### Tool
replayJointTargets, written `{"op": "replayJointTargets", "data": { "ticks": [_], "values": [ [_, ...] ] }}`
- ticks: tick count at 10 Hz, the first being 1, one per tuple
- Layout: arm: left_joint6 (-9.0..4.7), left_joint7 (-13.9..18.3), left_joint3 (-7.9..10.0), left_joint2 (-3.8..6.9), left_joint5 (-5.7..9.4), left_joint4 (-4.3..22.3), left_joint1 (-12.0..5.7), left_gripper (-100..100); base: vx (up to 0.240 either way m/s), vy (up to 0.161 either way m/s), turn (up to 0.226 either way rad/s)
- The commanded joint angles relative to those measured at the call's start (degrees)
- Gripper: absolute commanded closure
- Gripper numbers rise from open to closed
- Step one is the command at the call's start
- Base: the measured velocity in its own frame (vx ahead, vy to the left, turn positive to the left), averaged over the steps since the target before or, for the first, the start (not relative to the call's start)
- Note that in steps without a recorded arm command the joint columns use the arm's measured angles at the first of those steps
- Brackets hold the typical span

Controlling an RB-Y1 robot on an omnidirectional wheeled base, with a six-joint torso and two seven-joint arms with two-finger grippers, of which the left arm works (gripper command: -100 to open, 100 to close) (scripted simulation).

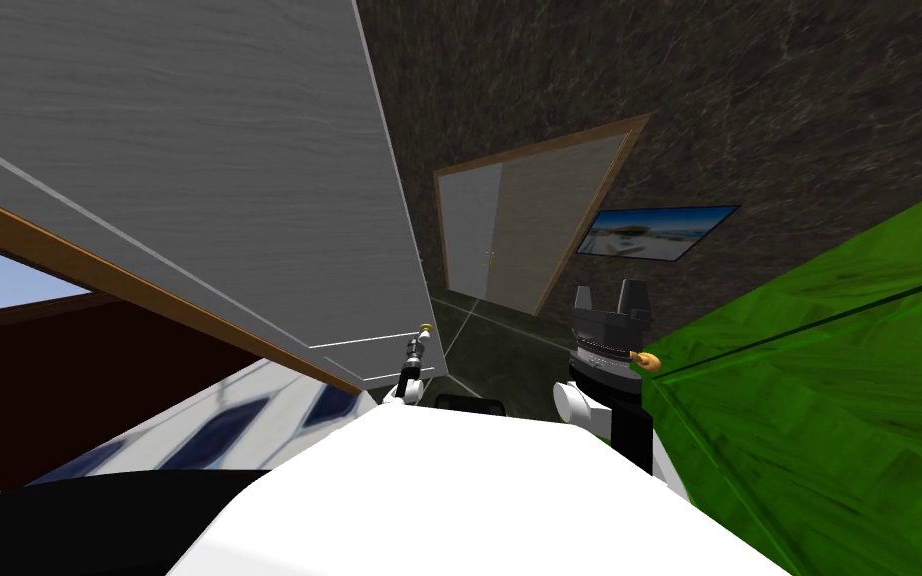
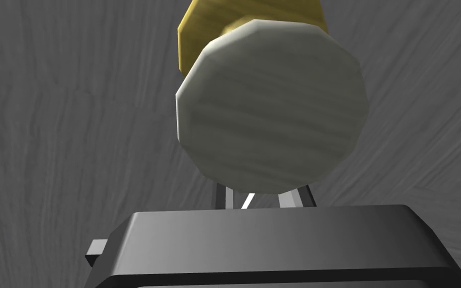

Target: Push the door open

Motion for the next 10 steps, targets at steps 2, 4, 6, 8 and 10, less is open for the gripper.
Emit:
{"op": "replayJointTargets", "data": {
  "ticks": [2, 4, 6, 8, 10],
  "values": [
    [-0.15, 0.1, 0.0, -0.2, 0.07, -1.9, -0.2, 100, 0.006, 0.0, 0.003],
    [-0.11, 4.0, 0.35, -0.22, 2.0, -1.8, -0.22, 100, 0.043, -0.008, -0.042],
    [-0.09, 6.9, 0.52, -0.23, 2.93, -1.8, -0.24, 100, 0.045, -0.005, -0.025],
    [-0.07, 9.5, 0.68, -0.25, 3.84, -1.8, -0.25, 100, 0.033, -0.007, -0.016],
    [-0.05, 12.0, 0.84, -0.26, 4.75, -1.8, -0.26, 100, 0.036, -0.012, -0.04]
  ]
}}
